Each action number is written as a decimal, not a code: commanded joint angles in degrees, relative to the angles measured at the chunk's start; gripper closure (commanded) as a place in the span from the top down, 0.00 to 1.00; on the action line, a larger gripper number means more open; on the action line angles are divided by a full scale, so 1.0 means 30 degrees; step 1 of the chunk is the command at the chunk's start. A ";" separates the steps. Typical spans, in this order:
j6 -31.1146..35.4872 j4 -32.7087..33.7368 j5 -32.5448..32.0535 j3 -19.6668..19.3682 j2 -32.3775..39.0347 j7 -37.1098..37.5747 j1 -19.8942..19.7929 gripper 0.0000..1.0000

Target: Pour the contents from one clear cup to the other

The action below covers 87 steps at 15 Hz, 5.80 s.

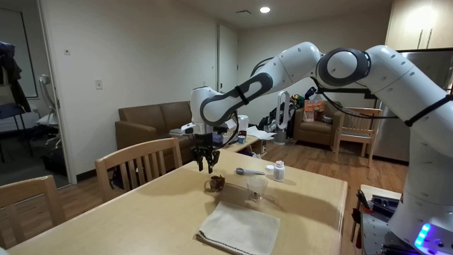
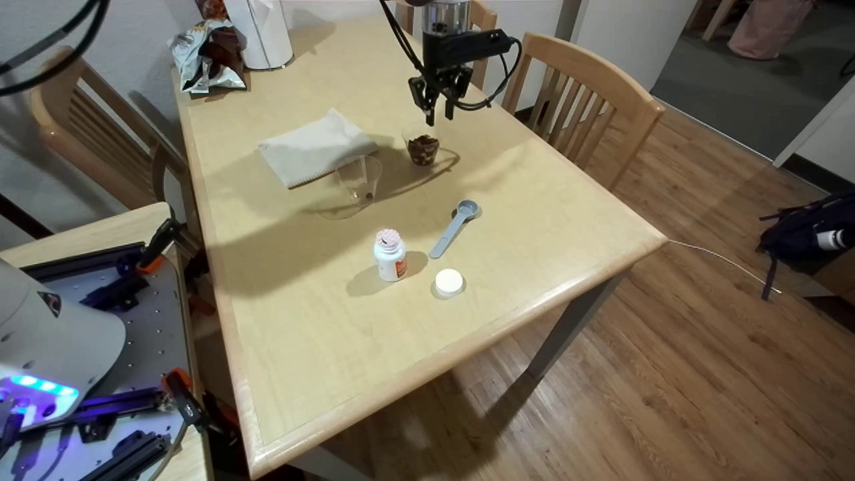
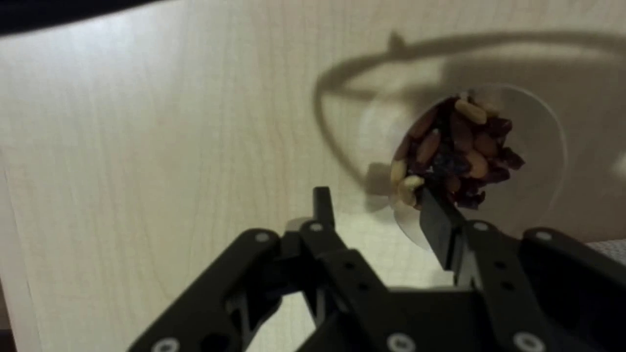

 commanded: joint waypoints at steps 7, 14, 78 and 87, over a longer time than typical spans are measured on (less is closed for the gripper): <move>-0.0105 0.0213 -0.0576 -0.0150 0.0980 -0.0496 -0.0275 0.53; 0.0097 -0.0054 -0.0566 -0.0022 0.0894 -0.0404 -0.0236 0.23; 2.0703 -1.9707 -1.7026 -0.9583 -1.2258 2.1153 0.6913 0.05; 2.2075 -2.0661 -1.6206 -0.8213 -1.1720 2.0619 0.5655 0.05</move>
